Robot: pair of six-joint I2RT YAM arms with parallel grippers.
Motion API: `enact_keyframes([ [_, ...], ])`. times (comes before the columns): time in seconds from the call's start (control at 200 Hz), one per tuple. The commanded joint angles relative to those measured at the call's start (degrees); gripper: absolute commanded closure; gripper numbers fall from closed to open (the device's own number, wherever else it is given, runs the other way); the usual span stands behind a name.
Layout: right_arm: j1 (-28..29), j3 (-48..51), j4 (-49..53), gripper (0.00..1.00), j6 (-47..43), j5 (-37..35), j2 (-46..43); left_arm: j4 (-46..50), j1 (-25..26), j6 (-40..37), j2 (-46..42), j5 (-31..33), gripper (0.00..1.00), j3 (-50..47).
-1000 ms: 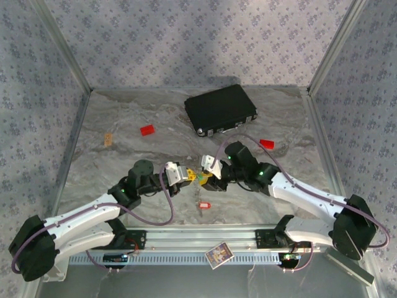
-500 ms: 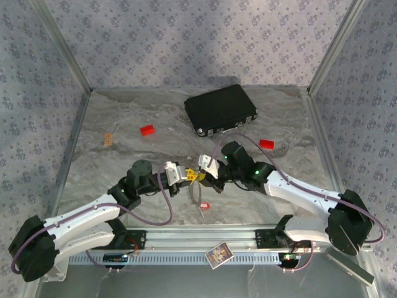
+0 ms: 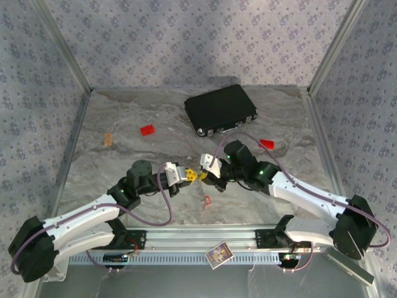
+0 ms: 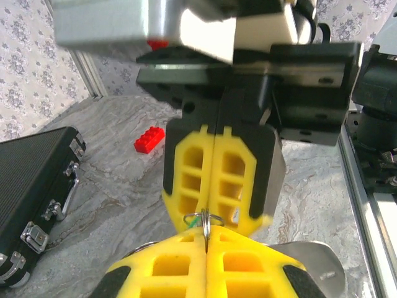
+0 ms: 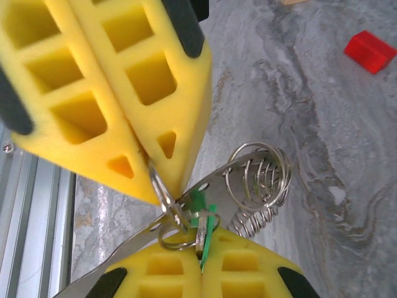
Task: Put the keys on the keyring
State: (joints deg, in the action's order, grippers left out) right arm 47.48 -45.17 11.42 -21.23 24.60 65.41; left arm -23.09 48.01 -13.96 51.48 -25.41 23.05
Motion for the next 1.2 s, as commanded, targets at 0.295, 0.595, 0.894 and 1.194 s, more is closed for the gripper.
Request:
enact_keyframes([
  [0.295, -0.2, -1.1, 2.1, 1.00, 0.2, -6.3, -5.3, 1.5, 0.1, -2.3, -0.8, 1.1, 1.00, 1.4],
  [0.595, 0.7, -2.9, 3.2, 1.00, -1.1, -7.3, -7.5, 0.8, 0.0, -1.7, 0.2, 3.4, 0.69, 2.0],
  [0.894, 0.8, -4.8, 5.0, 1.00, -1.6, -12.4, -7.5, -1.0, 0.1, 2.1, -8.5, 17.9, 0.56, 0.7],
  [1.194, 5.9, -12.9, -0.4, 1.00, -0.9, -11.6, 2.1, 8.8, -3.8, 8.8, -19.9, 47.2, 0.41, 5.3],
])
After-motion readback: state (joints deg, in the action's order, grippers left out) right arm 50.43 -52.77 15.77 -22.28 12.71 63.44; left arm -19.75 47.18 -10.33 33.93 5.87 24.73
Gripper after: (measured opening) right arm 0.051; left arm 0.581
